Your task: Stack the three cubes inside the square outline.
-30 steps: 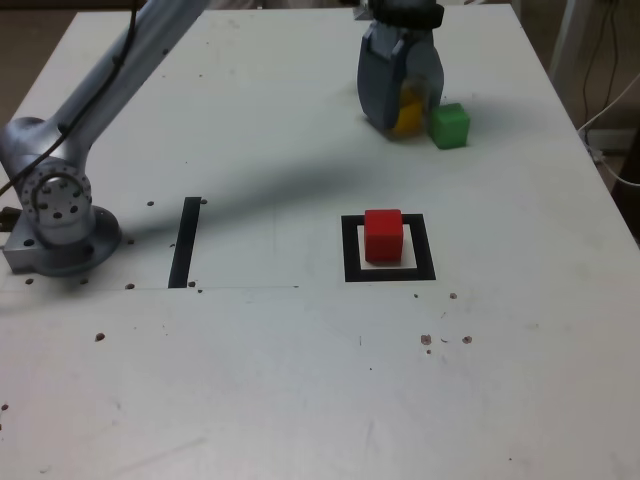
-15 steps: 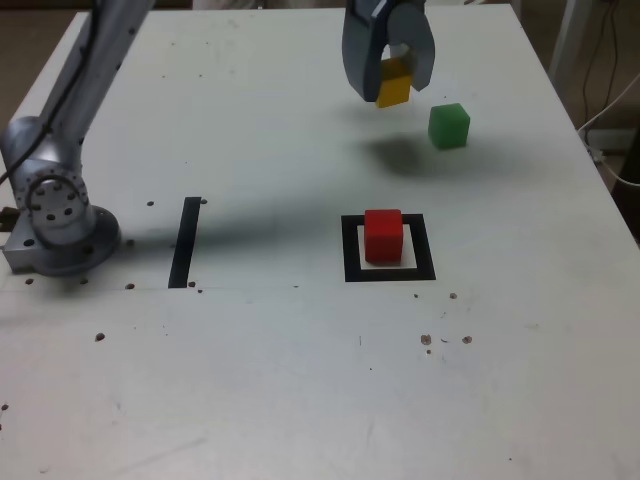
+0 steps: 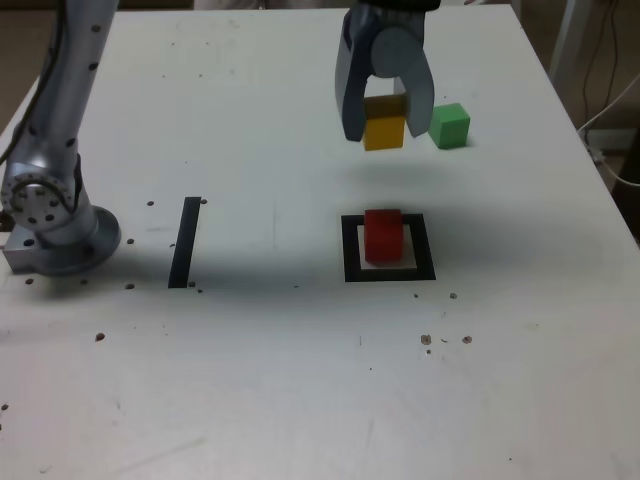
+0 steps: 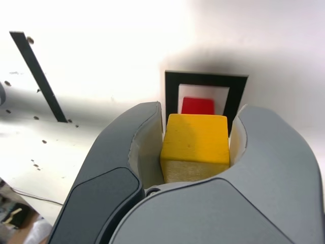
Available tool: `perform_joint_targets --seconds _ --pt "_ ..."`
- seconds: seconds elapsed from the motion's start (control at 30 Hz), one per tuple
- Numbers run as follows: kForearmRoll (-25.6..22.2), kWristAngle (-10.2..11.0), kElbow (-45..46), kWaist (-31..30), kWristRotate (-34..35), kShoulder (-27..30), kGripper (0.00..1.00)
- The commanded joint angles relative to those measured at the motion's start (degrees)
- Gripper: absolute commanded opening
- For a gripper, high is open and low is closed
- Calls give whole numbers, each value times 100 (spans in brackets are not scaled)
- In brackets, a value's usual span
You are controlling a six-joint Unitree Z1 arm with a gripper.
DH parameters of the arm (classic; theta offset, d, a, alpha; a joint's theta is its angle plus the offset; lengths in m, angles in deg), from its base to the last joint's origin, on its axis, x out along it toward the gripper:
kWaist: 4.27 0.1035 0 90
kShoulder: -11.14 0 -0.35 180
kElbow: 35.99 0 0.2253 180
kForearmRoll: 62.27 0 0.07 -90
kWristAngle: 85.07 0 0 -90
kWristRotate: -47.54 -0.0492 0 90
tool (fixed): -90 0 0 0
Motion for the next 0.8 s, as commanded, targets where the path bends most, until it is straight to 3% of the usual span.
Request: perform_joint_targets --seconds 0.0,0.33,0.77 --pt "-66 -10 85 -211 74 59 23" --pt "324 -81 485 -782 283 -27 23" --pt "1044 -87 1076 -883 285 -104 23"
